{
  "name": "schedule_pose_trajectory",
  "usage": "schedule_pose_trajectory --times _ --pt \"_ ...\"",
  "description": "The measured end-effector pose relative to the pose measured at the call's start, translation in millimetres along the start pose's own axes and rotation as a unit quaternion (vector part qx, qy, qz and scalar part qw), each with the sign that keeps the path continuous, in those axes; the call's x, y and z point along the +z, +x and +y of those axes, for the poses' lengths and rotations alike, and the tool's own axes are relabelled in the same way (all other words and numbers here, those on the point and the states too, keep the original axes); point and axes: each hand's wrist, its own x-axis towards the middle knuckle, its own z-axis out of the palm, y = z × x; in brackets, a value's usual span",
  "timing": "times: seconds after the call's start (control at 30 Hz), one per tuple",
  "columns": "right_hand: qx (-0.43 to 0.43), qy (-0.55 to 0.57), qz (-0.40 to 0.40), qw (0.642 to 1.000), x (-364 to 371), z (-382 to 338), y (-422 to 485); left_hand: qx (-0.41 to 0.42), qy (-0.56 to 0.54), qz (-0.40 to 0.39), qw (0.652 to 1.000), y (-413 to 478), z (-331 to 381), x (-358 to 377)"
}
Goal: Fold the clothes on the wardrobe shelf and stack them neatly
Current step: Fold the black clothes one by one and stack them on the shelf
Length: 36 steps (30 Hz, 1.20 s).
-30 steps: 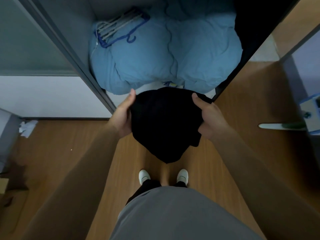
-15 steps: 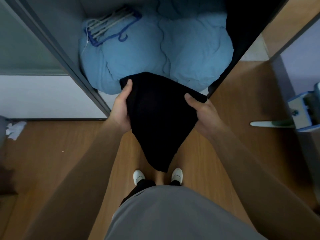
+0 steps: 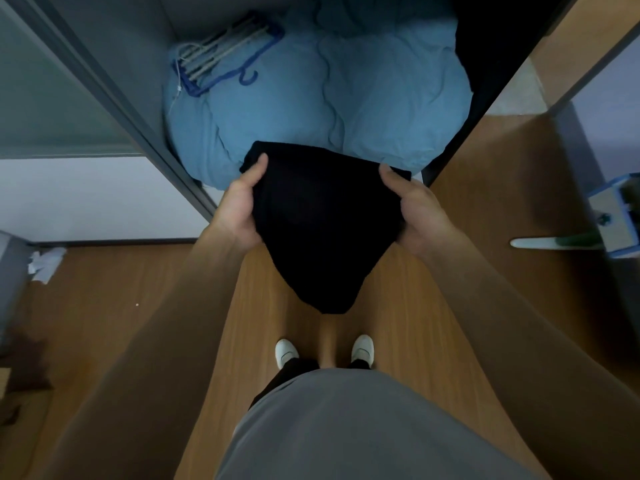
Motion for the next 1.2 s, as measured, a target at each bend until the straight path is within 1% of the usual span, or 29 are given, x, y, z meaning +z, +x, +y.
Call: schedule_pose_trajectory --times 0.07,0.1,0.13,0.2,0.3,0.37,0.43,0.5,0.57,0.6,0.67,0.73,0.77,0.8,0.83,0.9,0.97,1.0,1.03,1.1,1.13,1.2 --pt "-0.016 -0.047 -0.066 0.997 -2.1 7.0 -4.0 -0.01 0.012 -0.038 0.999 -1.5 -1.2 -3.5" --pt "-0.025 -0.061 -0.084 0.994 -3.3 10.0 -4.5 -0.012 0.047 -0.051 0.998 -1.8 -1.1 -6.8" --pt "-0.034 -0.066 -0.081 0.994 -3.7 11.6 -4.1 -0.009 0.091 -0.05 0.995 -1.6 -0.2 -10.2" --pt "-0.042 -0.069 -0.037 0.996 -1.3 10.7 -0.6 0.016 0.158 -0.01 0.987 -1.1 4.1 -13.5" --pt "-0.049 -0.131 0.036 0.99 4.0 8.0 6.8 0.037 0.189 0.063 0.979 4.1 9.4 -11.1" --pt "-0.05 -0.171 0.065 0.982 7.7 9.7 10.8 0.035 0.219 0.096 0.97 7.9 9.4 -10.3" --pt "-0.043 -0.163 0.084 0.982 11.4 12.6 13.7 0.018 0.202 0.114 0.973 9.8 7.1 -12.5" --pt "-0.022 -0.117 0.1 0.988 14.0 15.8 16.5 -0.021 0.103 0.108 0.989 8.0 3.6 -16.4" --pt "-0.022 -0.08 0.103 0.991 15.5 17.7 19.1 -0.037 0.022 0.096 0.994 7.6 -1.6 -22.9" --pt "-0.031 -0.079 0.101 0.991 15.1 18.5 20.6 -0.036 0.013 0.097 0.995 8.8 -5.1 -26.0" --pt "-0.037 -0.091 0.088 0.991 12.3 19.0 23.0 -0.021 0.037 0.126 0.991 12.6 -8.9 -28.7" --pt "-0.013 -0.123 0.074 0.989 8.8 19.1 22.8 0.005 0.079 0.174 0.982 17.7 -8.5 -29.1" --pt "-0.004 -0.154 0.069 0.986 6.7 19.5 22.4 0.025 0.095 0.185 0.978 20.7 -7.0 -29.9" --pt "0.0 -0.187 0.063 0.98 4.3 20.2 22.2 0.045 0.109 0.181 0.976 23.4 -4.9 -30.7" --pt "-0.002 -0.214 0.056 0.975 2.1 21.5 22.1 0.061 0.127 0.161 0.977 25.0 -3.4 -31.4" --pt "-0.011 -0.253 0.034 0.967 -0.7 22.8 21.4 0.086 0.166 0.091 0.978 25.1 -3.7 -32.5" --pt "-0.008 -0.251 0.002 0.968 -1.5 23.4 19.7 0.113 0.199 0.016 0.973 23.0 -7.9 -32.9" --pt "-0.005 -0.231 -0.017 0.973 -2.0 24.3 18.7 0.127 0.215 -0.009 0.968 22.8 -11.1 -33.0" --pt "-0.002 -0.203 -0.031 0.979 -2.9 25.7 18.1 0.142 0.231 -0.016 0.962 23.5 -14.6 -32.8" --pt "0.002 -0.165 -0.031 0.986 -5.7 28.2 17.3 0.17 0.258 0.018 0.951 24.6 -18.8 -30.7" --pt "0.002 -0.17 -0.015 0.985 -7.3 29.0 17.3 0.179 0.27 0.046 0.945 24.9 -19.4 -29.0" --pt "-0.002 -0.233 0.038 0.972 -10.1 29.3 18.7 0.188 0.306 0.084 0.929 25.3 -19.6 -24.4"
